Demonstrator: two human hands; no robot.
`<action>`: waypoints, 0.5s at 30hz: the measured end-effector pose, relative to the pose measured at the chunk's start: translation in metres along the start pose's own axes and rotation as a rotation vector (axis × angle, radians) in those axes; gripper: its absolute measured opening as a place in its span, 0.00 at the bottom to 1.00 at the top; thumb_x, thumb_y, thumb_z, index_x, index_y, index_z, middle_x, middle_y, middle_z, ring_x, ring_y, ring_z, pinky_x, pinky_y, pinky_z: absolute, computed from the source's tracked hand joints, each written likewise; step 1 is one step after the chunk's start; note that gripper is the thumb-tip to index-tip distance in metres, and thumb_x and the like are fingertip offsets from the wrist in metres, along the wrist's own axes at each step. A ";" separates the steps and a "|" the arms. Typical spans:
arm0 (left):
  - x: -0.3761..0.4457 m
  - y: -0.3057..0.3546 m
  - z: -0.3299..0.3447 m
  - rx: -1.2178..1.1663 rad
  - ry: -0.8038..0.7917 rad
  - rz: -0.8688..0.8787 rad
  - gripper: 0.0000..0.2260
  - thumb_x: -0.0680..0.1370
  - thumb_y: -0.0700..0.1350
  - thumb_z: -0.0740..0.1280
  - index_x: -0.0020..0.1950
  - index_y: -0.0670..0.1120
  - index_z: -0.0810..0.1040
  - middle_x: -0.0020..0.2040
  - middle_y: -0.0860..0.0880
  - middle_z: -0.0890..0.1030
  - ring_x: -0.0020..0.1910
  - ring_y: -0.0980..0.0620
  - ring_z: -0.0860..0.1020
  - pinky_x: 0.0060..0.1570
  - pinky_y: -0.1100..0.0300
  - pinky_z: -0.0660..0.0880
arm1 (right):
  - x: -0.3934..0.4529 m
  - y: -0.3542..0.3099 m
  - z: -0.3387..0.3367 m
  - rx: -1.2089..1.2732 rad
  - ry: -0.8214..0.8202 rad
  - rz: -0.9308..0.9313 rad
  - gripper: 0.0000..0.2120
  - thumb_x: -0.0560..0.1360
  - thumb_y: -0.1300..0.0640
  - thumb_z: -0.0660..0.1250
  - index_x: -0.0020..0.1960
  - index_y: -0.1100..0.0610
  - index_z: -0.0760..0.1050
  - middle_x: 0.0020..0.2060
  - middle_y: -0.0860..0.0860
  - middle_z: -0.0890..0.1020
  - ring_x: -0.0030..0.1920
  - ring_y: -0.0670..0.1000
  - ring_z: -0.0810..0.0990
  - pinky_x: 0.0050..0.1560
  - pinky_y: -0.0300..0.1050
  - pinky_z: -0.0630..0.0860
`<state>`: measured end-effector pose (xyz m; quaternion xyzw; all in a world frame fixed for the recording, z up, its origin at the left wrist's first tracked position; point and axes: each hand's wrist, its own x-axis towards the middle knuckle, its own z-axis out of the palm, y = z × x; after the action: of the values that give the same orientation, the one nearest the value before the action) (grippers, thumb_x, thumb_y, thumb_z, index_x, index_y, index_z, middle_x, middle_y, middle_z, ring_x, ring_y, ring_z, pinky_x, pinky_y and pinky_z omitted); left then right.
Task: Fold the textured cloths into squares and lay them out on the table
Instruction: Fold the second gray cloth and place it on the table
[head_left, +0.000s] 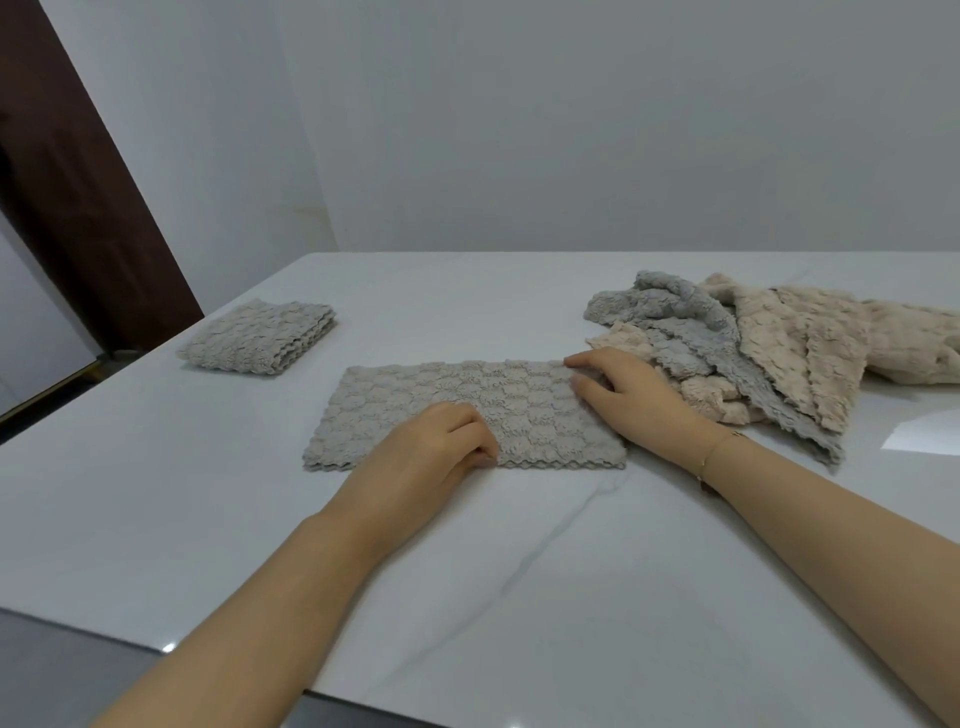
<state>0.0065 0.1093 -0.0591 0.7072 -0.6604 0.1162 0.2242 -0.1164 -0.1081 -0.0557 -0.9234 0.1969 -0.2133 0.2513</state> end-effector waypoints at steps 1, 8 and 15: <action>-0.002 0.000 -0.002 -0.002 -0.010 -0.007 0.03 0.77 0.40 0.65 0.46 0.46 0.78 0.45 0.54 0.78 0.46 0.57 0.72 0.45 0.68 0.68 | -0.001 0.001 -0.001 0.004 0.013 -0.015 0.14 0.79 0.56 0.60 0.63 0.57 0.75 0.54 0.51 0.78 0.52 0.46 0.73 0.44 0.33 0.63; -0.043 -0.006 -0.028 -0.026 -0.009 -0.096 0.07 0.77 0.47 0.60 0.46 0.48 0.77 0.46 0.57 0.76 0.48 0.59 0.73 0.50 0.62 0.70 | -0.025 -0.011 -0.008 0.171 0.001 -0.047 0.06 0.76 0.56 0.65 0.43 0.56 0.80 0.38 0.47 0.81 0.42 0.48 0.78 0.46 0.46 0.75; -0.034 0.063 -0.017 -0.118 0.063 -0.065 0.12 0.74 0.56 0.68 0.48 0.49 0.77 0.47 0.56 0.76 0.49 0.57 0.73 0.51 0.63 0.69 | -0.036 -0.011 -0.007 0.256 -0.020 -0.032 0.06 0.77 0.56 0.65 0.43 0.54 0.79 0.37 0.50 0.82 0.41 0.54 0.79 0.45 0.47 0.74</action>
<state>-0.0566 0.1460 -0.0495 0.7097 -0.6356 0.0920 0.2896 -0.1471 -0.0851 -0.0543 -0.8888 0.1507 -0.2315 0.3658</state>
